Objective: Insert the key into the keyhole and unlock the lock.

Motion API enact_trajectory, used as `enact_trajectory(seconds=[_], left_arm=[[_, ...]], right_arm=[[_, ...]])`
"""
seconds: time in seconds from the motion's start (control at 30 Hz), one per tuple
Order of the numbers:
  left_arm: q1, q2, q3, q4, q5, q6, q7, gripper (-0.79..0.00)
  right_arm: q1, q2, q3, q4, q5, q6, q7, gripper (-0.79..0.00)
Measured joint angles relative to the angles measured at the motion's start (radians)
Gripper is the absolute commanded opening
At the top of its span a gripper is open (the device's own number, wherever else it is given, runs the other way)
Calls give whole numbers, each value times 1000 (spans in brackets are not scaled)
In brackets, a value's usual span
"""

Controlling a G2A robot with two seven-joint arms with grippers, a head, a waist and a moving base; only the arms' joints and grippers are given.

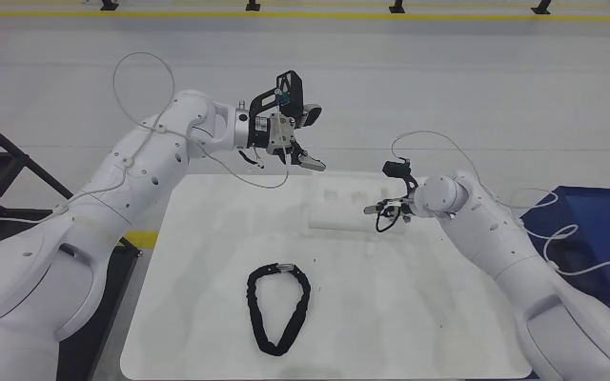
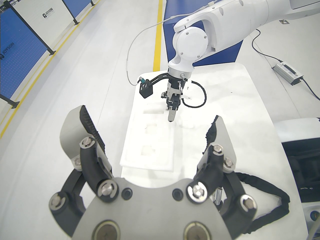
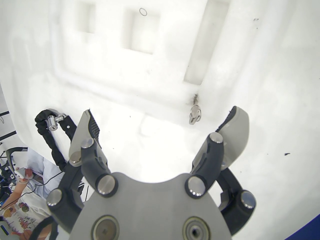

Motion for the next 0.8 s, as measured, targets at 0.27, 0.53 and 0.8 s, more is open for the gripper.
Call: enact_trajectory(seconds=[0.27,0.53,0.8], left_arm=[[0,0,0,0,0,0,0,0],[0,0,0,0,0,0,0,0],[0,0,0,0,0,0,0,0]], right_arm=[[10,-26,-23,20,-57,70,25,-403],[20,-54,-37,51,-104,161,22,-489],[30,-88,-47,111,-121,197,26,-631]])
